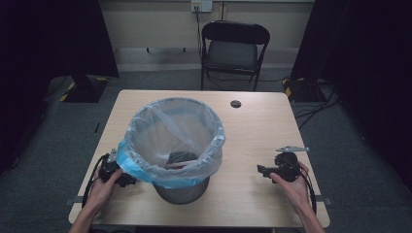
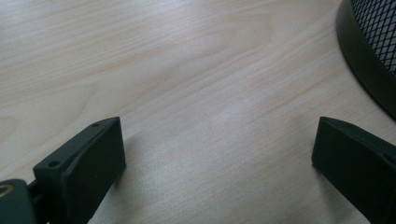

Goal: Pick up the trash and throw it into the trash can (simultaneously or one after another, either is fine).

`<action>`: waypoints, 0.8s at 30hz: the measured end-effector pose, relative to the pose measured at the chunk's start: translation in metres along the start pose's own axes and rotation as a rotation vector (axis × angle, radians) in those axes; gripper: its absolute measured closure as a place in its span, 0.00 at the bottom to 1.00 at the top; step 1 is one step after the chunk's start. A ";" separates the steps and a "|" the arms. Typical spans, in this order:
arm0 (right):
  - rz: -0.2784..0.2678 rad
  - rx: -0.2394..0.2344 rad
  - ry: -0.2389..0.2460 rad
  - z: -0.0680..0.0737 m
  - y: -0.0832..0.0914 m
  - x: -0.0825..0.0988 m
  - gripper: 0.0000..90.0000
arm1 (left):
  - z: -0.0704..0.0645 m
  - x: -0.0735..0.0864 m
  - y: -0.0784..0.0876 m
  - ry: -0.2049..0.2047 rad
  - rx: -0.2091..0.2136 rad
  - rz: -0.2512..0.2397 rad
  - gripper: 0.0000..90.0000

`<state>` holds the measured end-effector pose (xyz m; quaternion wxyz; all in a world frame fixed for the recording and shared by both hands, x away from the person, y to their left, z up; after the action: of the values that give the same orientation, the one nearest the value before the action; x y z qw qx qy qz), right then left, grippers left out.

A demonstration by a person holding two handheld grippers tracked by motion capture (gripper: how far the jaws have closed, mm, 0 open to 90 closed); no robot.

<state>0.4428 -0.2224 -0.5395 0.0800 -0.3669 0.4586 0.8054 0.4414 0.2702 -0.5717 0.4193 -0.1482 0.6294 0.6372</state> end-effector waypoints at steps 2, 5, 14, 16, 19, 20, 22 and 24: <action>0.020 0.014 -0.001 -0.002 -0.004 0.004 0.20 | 0.000 0.000 0.000 0.000 -0.002 0.001 0.02; 0.029 0.019 -0.019 -0.005 -0.009 0.007 0.20 | 0.000 0.000 0.000 0.000 -0.002 0.000 0.02; 0.043 0.107 0.007 -0.011 -0.017 0.013 0.19 | 0.000 0.000 0.000 0.000 -0.001 0.000 0.02; 0.043 0.129 0.033 -0.011 -0.018 0.013 0.18 | 0.000 0.000 0.000 -0.003 -0.002 0.001 0.02; 0.021 0.145 0.051 -0.011 -0.020 0.014 0.15 | 0.000 0.000 0.000 -0.003 -0.002 0.002 0.02; 0.010 0.147 0.060 -0.011 -0.020 0.014 0.15 | 0.000 0.000 0.000 -0.003 -0.003 0.001 0.02; -0.014 0.149 0.062 -0.011 -0.020 0.015 0.15 | 0.000 0.000 0.000 -0.003 -0.004 0.001 0.02; -0.034 0.150 0.071 -0.011 -0.020 0.016 0.15 | 0.000 0.000 0.000 -0.003 -0.003 0.001 0.02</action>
<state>0.4465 -0.2232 -0.5667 0.1045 -0.3957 0.5140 0.7539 0.4413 0.2706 -0.5717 0.4198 -0.1478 0.6278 0.6386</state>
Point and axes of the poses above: each handheld gripper's, and its own axes: y roughly backward along the jaws, x roughly out of its underside, z roughly to its left, the point moved 10 cm from there along -y, roughly forward along the jaws, and after that the axes turned 14 degrees about -x, right-handed, at the moved point
